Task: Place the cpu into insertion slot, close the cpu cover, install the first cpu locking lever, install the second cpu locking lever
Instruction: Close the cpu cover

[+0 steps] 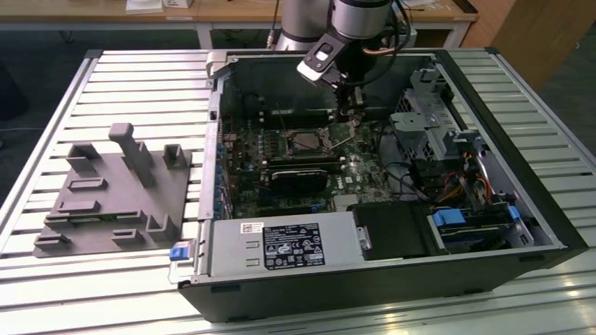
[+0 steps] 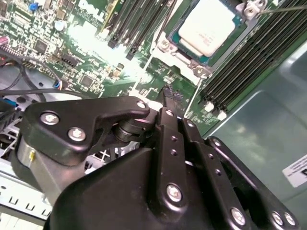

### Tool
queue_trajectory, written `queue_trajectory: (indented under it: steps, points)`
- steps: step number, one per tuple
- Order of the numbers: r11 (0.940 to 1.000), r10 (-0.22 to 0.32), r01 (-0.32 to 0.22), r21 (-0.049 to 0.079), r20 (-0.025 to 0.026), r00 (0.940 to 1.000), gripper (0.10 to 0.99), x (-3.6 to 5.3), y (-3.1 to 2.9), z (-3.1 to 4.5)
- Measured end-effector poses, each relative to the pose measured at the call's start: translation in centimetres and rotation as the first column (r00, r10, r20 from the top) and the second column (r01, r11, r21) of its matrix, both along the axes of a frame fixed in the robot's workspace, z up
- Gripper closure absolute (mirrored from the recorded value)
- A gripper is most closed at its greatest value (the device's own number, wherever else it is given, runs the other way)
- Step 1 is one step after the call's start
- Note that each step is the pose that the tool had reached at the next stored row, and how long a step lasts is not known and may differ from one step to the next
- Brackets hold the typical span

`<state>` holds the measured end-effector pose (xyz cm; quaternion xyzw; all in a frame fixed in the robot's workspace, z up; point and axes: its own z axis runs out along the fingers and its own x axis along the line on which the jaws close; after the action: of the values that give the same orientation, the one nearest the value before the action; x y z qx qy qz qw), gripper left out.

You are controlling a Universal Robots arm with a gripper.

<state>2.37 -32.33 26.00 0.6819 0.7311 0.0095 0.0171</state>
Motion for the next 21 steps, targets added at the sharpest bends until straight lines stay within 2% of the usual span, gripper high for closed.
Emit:
queue_trajectory:
  steps: [8,13,21]
  points:
    - [1.0,-0.009,0.009,0.0,-0.0024,1.0,0.98,1.09,0.55,-0.55]
    - [0.9991,-0.042,0.042,0.0,-0.0026,0.9991,0.98,1.34,0.62,-0.7]
    - [0.999,-0.045,0.045,0.0,-0.0025,0.999,0.98,2.04,0.63,-0.73]
